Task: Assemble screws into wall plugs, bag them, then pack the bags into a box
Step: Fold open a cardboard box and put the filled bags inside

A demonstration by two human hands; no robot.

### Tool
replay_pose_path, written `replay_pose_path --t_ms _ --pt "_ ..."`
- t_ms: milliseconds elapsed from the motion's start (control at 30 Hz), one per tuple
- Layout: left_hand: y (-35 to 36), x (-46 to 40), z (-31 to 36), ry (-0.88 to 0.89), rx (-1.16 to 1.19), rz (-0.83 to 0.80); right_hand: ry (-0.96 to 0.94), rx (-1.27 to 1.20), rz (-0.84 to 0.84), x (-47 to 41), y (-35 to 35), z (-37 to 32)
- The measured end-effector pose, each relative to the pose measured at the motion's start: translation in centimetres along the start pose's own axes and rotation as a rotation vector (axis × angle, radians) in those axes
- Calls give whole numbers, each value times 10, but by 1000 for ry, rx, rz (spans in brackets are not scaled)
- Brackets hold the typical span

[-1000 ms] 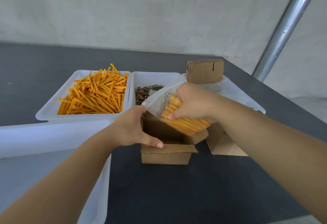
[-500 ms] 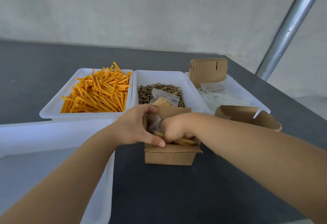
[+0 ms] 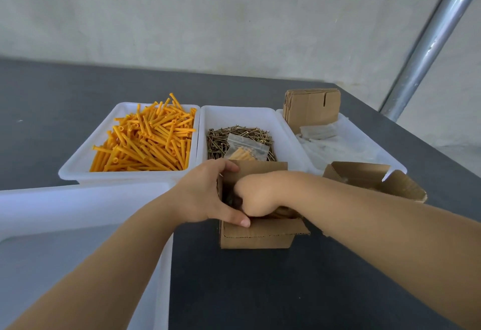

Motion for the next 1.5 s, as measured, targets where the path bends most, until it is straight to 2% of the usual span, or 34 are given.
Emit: replay_pose_path --t_ms 100,133,167,233,267,333,400,500,633,733,967,1167,1267,1333,1400,1500 --pt "-1 1 2 18 34 -15 -29 -464 -224 5 -33 24" --pt "-1 1 2 27 39 -16 -47 -636 -182 6 -49 34" --pt "-1 1 1 29 36 -15 -21 -796 -55 3 -63 45" --pt "1 1 -1 21 11 -18 198 -1017 266 -12 -78 67" --pt "1 0 -1 23 -2 -21 320 -1026 354 -26 -78 76" --pt "2 0 -1 27 1 -24 484 -817 336 -48 -68 82" --pt "1 1 -1 29 12 -17 501 -621 313 -67 -61 78" --pt "1 1 -4 35 6 -13 513 -643 321 -88 -57 71" --pt "-1 -1 -6 35 19 -23 479 -504 197 -104 -57 57" --pt "-1 -2 -7 29 39 -24 458 -570 219 -111 -57 62" --pt "-1 -1 -8 11 55 -30 537 -810 357 -102 -53 76" --pt "-2 0 -5 -8 57 -26 511 -1251 523 -93 -53 88" --pt "-1 0 -5 -14 69 -30 466 -1496 666 -82 -54 99" --pt "-1 0 -5 -20 79 -27 360 -1725 735 -67 -56 106" --pt "-1 0 -4 -17 77 -28 201 -1945 715 -46 -60 109" --pt "-1 0 -5 -24 79 -32 -52 -2094 658 -15 -67 106"
Point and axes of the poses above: each hand's wrist, its own x-axis away from the middle knuckle, its own y-axis out of the palm, z = x × y, the point moved 1 cm from there along -x, towards the middle knuckle, and after that the axes turned 3 degrees about z, right-handed, at the moved point
